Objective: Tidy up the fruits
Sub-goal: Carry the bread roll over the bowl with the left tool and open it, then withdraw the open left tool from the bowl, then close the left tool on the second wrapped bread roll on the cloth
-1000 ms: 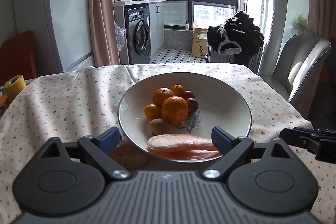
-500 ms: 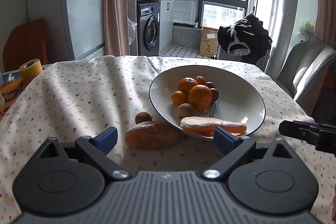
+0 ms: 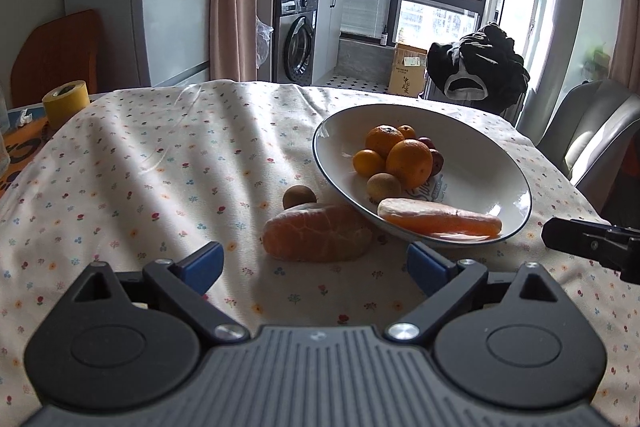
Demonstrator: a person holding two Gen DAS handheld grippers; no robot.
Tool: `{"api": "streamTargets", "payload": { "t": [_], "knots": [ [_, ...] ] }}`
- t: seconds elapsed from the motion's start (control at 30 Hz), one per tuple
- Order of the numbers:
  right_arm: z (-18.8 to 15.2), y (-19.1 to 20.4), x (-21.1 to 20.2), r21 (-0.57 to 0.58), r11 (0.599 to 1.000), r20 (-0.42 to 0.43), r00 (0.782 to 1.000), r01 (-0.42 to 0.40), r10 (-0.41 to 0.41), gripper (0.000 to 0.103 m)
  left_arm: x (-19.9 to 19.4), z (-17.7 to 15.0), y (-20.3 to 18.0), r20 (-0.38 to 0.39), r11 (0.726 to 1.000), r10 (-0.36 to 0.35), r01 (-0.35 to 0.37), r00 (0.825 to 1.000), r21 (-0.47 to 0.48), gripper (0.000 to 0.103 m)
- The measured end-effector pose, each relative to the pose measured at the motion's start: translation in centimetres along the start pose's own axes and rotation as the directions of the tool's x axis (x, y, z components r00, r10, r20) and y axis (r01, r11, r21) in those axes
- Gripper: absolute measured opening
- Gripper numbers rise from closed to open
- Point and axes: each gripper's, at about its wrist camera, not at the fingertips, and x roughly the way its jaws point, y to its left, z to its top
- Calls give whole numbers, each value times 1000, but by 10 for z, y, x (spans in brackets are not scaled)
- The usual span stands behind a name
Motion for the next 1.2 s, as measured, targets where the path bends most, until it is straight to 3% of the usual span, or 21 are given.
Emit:
{"api": "streamTargets", "payload": {
  "t": [0.3,0.53,0.9,1.2],
  "knots": [
    [-2,-2,6,0,1000,-23,1000,13,-13,63,20,-2,-6,-3,1000,-9,9,1000,18,97],
    [-3,-8,14,11,1000,-38,999,21,-21,63,34,-4,-8,-31,999,30,-29,999,34,95],
    [-5,-23,17,37,999,-39,998,40,-39,63,48,-2,-26,-12,988,133,-132,991,76,95],
    [-7,-27,18,48,998,-42,999,35,-33,64,52,0,-25,-8,987,150,-149,989,56,94]
  ]
}}
